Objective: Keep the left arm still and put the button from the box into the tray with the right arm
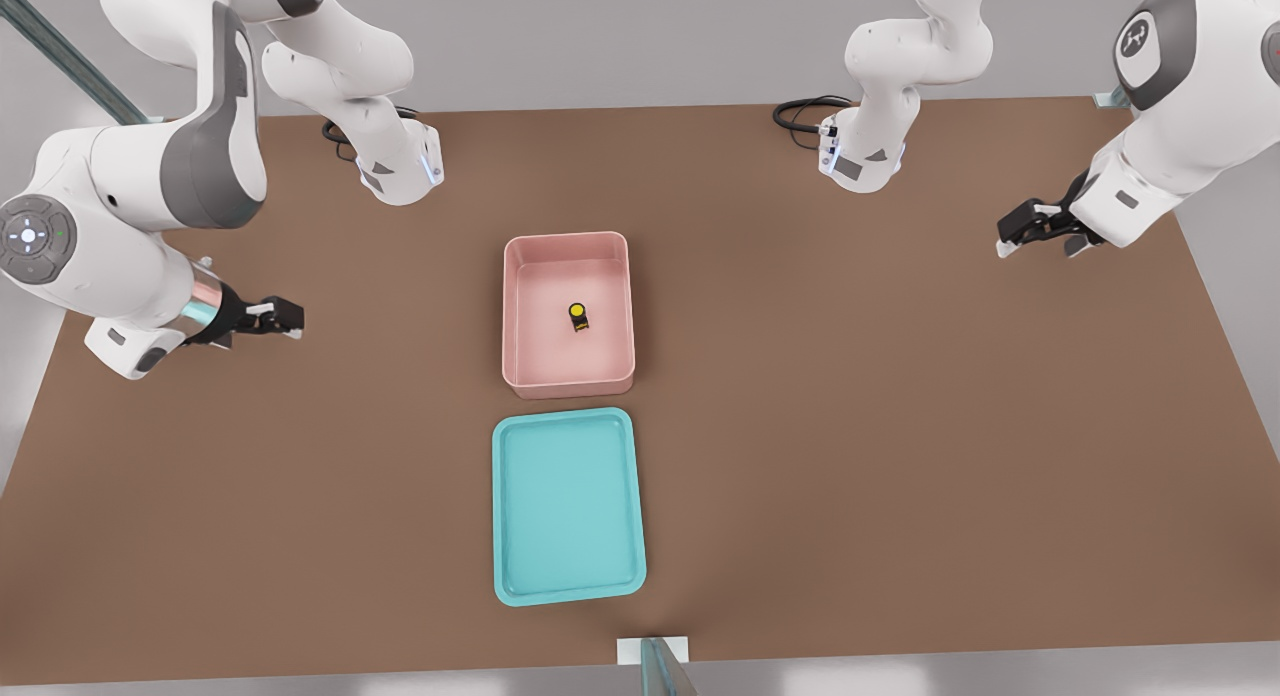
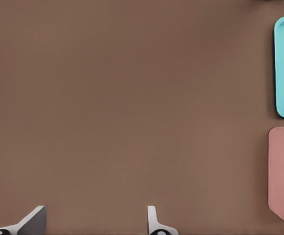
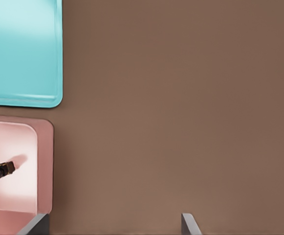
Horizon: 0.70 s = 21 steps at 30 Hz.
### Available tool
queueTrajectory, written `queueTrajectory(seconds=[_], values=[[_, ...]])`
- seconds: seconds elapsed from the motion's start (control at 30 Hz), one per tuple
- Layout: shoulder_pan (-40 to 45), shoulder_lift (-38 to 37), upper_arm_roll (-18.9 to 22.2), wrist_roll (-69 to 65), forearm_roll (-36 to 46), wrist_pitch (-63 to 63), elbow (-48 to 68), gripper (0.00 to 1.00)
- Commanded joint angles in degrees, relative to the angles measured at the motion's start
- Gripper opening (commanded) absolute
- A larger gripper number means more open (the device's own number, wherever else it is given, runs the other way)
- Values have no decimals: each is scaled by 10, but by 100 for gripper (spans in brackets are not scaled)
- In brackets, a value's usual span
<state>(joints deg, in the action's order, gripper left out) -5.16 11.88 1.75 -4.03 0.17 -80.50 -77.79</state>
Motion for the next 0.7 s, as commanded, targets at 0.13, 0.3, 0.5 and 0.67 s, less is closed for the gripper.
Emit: queueTrajectory(seconds=[0.13,0.3,0.5,0.67], values=[[-208,97,-132,227,-13,-24,33,100],[-390,249,-166,536,-41,-286,34,100],[-307,177,-185,527,-82,-446,-218,100],[-281,103,-185,458,-97,-592,-409,100]])
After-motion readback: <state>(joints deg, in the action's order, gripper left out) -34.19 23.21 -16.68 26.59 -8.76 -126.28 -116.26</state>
